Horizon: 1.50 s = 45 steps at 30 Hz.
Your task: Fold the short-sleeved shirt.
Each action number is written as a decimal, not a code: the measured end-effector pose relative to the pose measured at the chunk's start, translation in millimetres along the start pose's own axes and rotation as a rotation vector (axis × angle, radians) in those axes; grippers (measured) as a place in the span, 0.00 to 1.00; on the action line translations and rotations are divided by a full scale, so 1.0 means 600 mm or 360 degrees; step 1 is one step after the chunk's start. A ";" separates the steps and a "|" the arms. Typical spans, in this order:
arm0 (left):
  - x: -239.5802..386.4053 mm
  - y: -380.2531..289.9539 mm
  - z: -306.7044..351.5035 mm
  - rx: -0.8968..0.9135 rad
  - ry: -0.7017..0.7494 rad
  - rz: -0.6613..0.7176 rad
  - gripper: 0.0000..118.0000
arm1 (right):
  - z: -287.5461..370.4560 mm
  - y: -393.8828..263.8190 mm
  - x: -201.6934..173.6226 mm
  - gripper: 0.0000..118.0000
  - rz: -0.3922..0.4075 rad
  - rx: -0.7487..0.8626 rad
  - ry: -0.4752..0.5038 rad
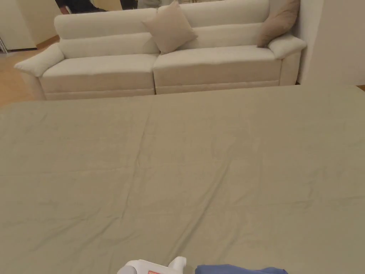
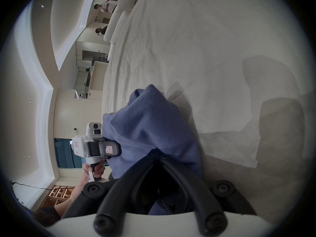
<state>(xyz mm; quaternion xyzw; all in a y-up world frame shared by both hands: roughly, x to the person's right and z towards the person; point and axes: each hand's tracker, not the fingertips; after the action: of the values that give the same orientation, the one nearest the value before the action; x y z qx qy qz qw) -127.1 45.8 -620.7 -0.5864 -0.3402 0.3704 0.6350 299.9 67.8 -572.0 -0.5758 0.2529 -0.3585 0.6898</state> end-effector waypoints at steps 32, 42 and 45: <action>-0.355 -0.015 0.892 0.0479 0.1291 0.0676 0.44 | -0.174 0.018 -0.234 0.00 0.0195 -0.0122 0.0207; 0.039 -0.091 0.877 0.1424 0.1394 0.0207 0.68 | -0.013 0.033 -0.406 0.00 0.0964 0.0590 -0.0580; 0.225 -0.125 0.819 0.1644 0.1336 -0.0178 0.71 | 0.054 0.022 -0.498 0.00 0.1006 0.0970 -0.0532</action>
<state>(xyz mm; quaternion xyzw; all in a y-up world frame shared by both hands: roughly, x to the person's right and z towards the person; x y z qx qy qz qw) -480.7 402.7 -506.6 -0.2828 0.1271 0.1926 0.9310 143.9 323.6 -597.1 -0.2918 0.1844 -0.0912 0.9341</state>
